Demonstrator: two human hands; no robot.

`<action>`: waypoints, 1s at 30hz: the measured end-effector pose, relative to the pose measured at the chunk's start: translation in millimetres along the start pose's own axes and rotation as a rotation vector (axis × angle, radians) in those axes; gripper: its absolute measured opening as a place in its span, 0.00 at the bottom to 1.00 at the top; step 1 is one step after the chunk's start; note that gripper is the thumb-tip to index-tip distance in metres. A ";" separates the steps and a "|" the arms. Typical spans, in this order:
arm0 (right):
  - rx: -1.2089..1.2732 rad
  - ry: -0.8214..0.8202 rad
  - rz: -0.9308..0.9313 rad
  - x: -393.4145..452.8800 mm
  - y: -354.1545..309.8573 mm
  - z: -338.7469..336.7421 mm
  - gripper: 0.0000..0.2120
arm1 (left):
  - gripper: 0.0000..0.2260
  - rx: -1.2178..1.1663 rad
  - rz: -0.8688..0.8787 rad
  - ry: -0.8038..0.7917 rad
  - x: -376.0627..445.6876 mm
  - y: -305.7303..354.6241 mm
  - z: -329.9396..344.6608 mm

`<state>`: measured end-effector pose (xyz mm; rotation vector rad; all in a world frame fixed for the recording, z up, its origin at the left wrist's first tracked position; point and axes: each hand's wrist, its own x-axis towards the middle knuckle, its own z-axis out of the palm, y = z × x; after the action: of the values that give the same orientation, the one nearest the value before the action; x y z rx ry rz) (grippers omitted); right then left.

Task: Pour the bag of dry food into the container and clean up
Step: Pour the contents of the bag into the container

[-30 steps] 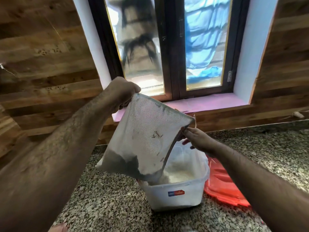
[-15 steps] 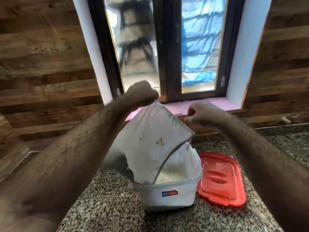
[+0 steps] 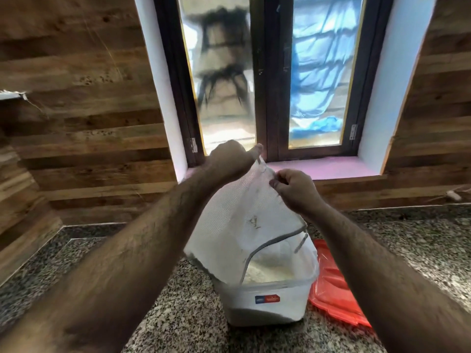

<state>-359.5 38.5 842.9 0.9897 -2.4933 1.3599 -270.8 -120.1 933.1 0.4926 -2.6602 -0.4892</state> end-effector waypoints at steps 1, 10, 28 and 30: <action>0.017 0.003 0.023 -0.1 3.5 0.8 0.09 | 0.27 0.039 0.019 0.004 -7.1 -7.8 -1.2; 0.271 0.006 0.241 -18.6 35.4 12.2 0.07 | 0.20 -0.159 -0.272 0.271 -82.7 -135.7 27.5; 0.346 -0.043 0.620 -39.1 87.6 30.0 0.11 | 0.24 -1.002 -0.358 0.435 -126.9 -186.5 107.5; 0.324 -0.030 0.644 -38.1 89.0 29.5 0.12 | 0.25 -0.915 -0.291 0.518 -118.3 -187.4 111.4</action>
<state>-378.3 67.1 747.7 0.2218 -2.7964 1.9740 -167.1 -207.7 725.6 0.5925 -1.6373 -1.3477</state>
